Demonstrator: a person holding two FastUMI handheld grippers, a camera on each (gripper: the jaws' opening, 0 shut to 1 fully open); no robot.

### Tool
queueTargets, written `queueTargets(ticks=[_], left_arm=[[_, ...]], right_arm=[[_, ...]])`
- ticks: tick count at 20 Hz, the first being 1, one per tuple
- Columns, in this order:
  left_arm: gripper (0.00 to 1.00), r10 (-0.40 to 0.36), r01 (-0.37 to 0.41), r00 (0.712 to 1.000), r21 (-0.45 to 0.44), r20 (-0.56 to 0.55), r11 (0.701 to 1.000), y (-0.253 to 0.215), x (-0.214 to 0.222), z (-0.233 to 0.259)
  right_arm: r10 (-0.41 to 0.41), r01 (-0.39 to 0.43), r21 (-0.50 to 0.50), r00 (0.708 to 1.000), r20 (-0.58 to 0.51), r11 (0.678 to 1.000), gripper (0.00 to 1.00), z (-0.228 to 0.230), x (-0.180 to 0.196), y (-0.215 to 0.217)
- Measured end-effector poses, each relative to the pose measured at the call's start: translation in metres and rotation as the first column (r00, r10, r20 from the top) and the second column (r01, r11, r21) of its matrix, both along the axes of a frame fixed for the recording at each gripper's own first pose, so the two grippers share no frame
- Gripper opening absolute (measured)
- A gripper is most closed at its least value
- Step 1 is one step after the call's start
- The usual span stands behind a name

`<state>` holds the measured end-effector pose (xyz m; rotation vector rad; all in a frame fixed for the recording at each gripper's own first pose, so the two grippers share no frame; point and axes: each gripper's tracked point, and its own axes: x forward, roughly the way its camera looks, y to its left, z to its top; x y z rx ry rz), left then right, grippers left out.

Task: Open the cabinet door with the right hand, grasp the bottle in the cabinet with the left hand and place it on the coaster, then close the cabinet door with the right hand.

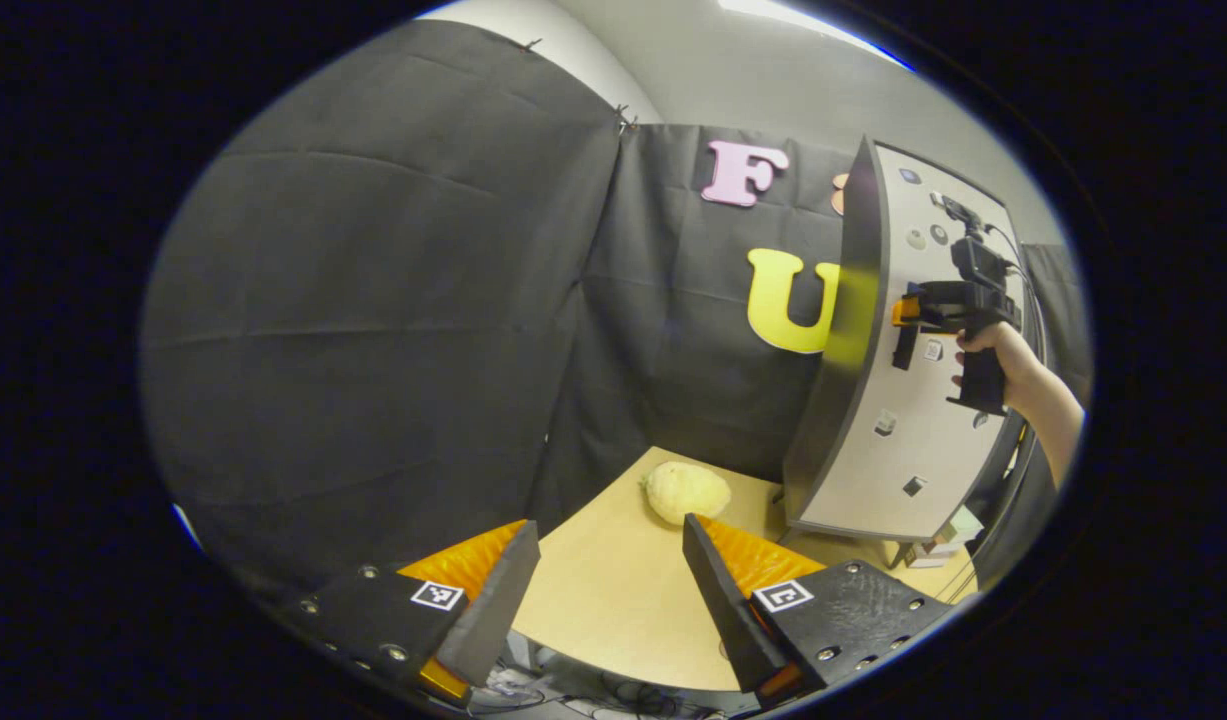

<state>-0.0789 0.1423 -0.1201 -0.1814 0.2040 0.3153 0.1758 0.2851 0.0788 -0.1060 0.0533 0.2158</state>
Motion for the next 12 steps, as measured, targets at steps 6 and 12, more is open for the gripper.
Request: queueTargets(ticks=[6,12], left_arm=[[0.89,0.03,-0.03,1.0,0.013,0.003,0.999,0.006,-0.01,0.0],[0.89,-0.007,0.007,1.0,0.037,0.01,0.999,-0.007,-0.011,0.004]], right_arm=[[-0.024,0.025,0.046,0.999,-0.035,0.999,0.39,-0.004,-0.001,0.006],[0.049,-0.046,0.062,0.998,-0.048,0.997,0.17,-0.006,0.001,0.01]])
